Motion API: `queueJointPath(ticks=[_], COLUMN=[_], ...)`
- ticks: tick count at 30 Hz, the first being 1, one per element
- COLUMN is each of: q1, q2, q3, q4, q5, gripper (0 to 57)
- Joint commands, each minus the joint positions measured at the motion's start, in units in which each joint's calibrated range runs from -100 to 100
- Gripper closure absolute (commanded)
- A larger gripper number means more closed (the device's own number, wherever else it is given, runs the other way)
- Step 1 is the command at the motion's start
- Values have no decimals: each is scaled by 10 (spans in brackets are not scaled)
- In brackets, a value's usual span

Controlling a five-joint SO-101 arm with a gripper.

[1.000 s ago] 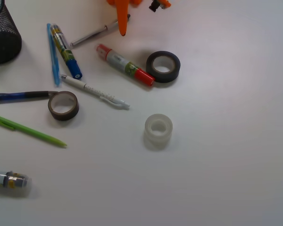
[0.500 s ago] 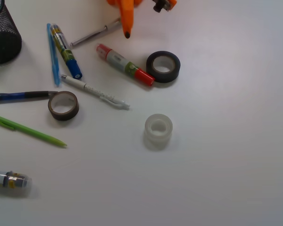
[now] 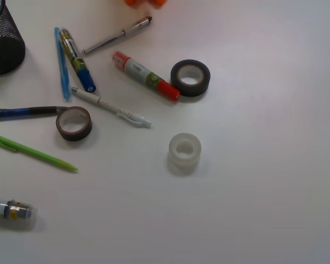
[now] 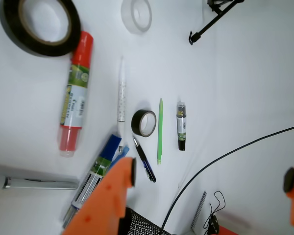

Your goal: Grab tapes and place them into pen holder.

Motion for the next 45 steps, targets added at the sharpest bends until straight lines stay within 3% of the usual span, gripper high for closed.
queueJointPath(ticks=[1,6,11,18,30,45], q1=[0,-19,-149,-300,-274,-294], q2=[208,435,582,643,843,939], q3=[-156,-232,-239,-230,-209,-245], q4=[-8,44,20,-122,-201,-257], q5=[-9,-73,-196,-343,-379,-408], gripper=[238,238,238,238,238,239])
